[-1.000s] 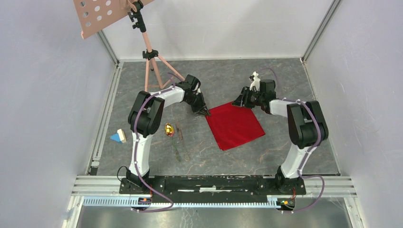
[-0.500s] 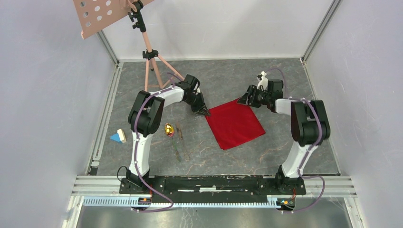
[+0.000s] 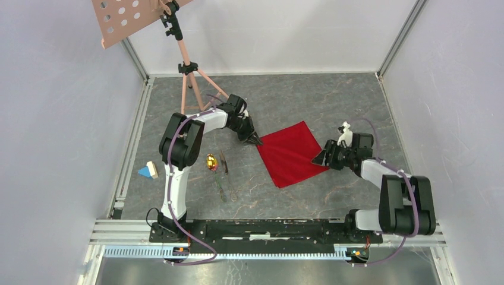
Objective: Fold the napkin into a case and place the utensils inside
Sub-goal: Smooth out the rectangle-folded napkin at the center of the board.
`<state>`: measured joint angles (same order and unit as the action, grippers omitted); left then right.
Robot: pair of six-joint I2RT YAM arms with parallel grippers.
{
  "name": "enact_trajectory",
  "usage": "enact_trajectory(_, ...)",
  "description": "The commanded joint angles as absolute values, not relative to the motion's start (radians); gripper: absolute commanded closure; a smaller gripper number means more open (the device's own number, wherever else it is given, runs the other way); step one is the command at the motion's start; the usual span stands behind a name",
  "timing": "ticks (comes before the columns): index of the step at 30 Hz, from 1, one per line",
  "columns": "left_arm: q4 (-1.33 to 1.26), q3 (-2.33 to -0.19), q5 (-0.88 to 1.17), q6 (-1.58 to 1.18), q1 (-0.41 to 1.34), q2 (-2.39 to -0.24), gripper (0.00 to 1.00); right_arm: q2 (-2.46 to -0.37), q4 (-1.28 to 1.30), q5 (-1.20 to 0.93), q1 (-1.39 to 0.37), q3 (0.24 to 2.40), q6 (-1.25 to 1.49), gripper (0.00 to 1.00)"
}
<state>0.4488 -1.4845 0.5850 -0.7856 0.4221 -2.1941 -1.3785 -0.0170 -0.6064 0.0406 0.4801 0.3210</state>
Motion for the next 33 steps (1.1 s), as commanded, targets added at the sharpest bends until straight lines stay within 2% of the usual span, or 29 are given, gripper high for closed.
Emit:
enact_trajectory(1,0.474,-1.430,0.495,-0.773,0.414,-2.230,0.98,-1.273,0.085,-0.440,0.102,0.436,0.273,0.43)
enact_trajectory(7,0.488,-1.423,0.469,-0.763,0.413,-2.217,0.98,-1.242,0.121,-0.407,0.104,0.458,0.241,0.41)
enact_trajectory(18,0.490,-1.323,0.422,-0.747,0.419,-2.148,0.98,-1.365,0.086,-0.340,0.094,0.546,0.234,0.41)
enact_trajectory(27,0.426,-1.174,0.438,-0.789,0.576,-2.034,0.94,-1.577,0.162,-0.241,0.058,0.816,0.228,0.40)
enact_trajectory(29,0.433,-1.152,0.431,-0.787,0.604,-1.986,0.90,-1.597,0.218,-0.206,0.030,0.891,0.208,0.40)
enact_trajectory(33,0.512,-1.161,0.403,-0.739,0.609,-1.885,0.69,-1.554,0.270,-0.164,-0.048,0.921,0.180,0.36)
